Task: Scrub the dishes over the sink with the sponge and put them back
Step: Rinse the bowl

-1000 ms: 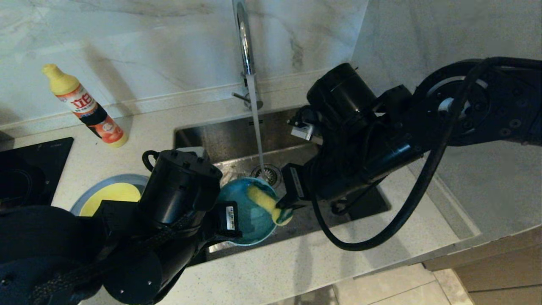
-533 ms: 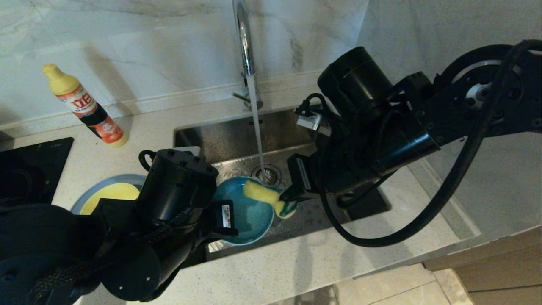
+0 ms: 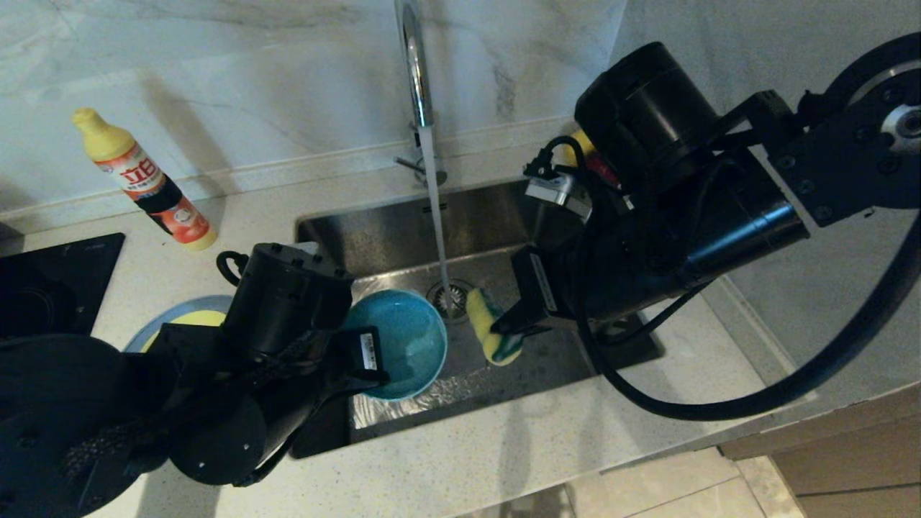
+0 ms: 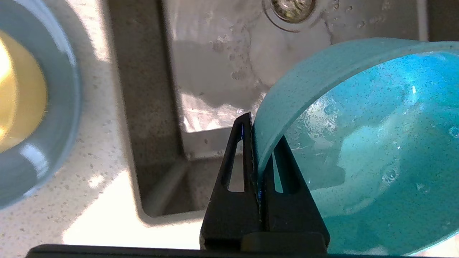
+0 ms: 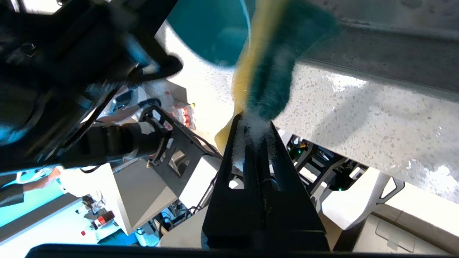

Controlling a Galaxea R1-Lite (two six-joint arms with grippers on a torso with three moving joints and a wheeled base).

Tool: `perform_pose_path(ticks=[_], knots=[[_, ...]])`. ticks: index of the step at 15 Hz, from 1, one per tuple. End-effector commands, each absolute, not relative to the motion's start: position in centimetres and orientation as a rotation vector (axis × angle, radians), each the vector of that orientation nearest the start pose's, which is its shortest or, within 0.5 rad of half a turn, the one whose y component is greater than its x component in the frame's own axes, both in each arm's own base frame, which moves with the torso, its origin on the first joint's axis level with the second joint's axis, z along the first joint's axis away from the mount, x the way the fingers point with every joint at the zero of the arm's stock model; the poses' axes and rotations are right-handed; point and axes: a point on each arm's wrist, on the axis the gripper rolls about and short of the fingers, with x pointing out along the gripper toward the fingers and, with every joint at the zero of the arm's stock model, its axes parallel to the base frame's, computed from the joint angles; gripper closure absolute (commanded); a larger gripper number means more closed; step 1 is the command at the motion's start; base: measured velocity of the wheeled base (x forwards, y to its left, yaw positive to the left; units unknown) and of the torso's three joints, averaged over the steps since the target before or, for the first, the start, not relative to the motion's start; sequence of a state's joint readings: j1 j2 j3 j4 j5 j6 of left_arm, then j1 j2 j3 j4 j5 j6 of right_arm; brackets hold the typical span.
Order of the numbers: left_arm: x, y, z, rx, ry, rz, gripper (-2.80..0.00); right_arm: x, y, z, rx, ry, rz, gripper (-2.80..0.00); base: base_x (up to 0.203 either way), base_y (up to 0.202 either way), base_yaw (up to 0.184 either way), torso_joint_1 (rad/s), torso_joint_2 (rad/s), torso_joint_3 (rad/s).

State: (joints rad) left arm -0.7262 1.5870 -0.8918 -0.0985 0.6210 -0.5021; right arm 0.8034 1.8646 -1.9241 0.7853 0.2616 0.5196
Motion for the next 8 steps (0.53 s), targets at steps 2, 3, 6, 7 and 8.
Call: perform_pose_path(ticks=[2,3,6,7,8], knots=[[22.6,-16.0,19.1,-0.183,0.493,0.034,0.0,21.1,22.3,32.8,0.276,0.912,0.811,0.0,0.0,0.0,0.0,0.0,0.0,0.0],[23.4,-15.9,18.9,-0.21,0.509,0.042,0.0,21.0,21.5,33.2,0.287,0.899,0.801,0.0,0.0,0.0,0.0,0.0,0.0,0.0],[26.6,-15.8,18.1,-0.271,0.558,0.072,0.0,20.8,19.6,32.9,0.297,0.905,0.764,0.0,0.0,0.0,0.0,0.0,0.0,0.0],[27.6,-15.8,18.1,-0.298,0.576,0.078,0.0,20.7,19.0,32.8,0.299,0.907,0.751,0.0,0.0,0.0,0.0,0.0,0.0,0.0],[28.5,-15.9,18.1,-0.333,0.605,0.078,0.0,20.7,18.5,32.5,0.3,0.914,0.739,0.0,0.0,0.0,0.0,0.0,0.0,0.0]])
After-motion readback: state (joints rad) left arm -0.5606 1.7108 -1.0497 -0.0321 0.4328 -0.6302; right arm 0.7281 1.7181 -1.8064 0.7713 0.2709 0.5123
